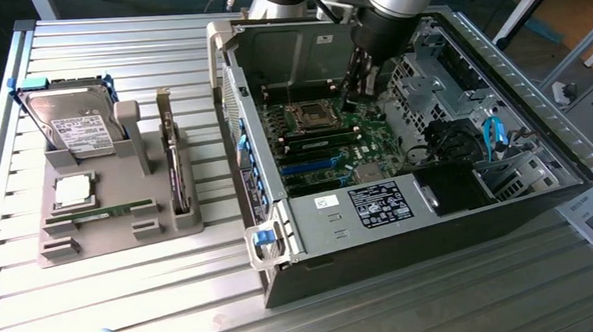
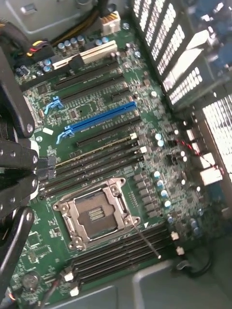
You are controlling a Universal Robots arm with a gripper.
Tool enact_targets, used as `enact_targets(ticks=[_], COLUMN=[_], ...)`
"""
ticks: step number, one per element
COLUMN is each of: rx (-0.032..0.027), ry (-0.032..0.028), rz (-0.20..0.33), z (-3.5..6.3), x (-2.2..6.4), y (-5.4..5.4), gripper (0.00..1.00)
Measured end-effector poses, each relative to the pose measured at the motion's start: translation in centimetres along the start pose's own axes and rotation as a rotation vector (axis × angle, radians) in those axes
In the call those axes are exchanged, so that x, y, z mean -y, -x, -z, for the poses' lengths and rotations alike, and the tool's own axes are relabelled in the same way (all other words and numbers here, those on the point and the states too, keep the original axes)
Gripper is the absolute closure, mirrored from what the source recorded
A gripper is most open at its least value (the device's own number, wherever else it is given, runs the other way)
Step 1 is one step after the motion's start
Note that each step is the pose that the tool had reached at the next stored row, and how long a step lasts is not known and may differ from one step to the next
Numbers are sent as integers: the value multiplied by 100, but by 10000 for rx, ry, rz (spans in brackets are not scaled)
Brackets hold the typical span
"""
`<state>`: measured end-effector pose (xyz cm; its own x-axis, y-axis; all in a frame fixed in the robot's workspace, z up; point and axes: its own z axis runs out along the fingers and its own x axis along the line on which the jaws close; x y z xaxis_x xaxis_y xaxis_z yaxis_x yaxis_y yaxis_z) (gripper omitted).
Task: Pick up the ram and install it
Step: 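Press down the ram until it locks into place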
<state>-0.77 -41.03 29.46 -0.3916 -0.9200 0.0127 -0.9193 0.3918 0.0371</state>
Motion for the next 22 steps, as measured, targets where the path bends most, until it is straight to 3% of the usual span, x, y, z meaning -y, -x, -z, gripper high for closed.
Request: enact_targets(ticks=[10, 15, 19, 22], rx=[76, 138, 161, 199], ry=[27, 48, 56, 69], rz=[-2059, -3733, -4348, -5362], z=[0, -1, -1, -1], x=[0, 0, 0, 0], y=[0, 0, 0, 0], gripper=[89, 89, 89, 89])
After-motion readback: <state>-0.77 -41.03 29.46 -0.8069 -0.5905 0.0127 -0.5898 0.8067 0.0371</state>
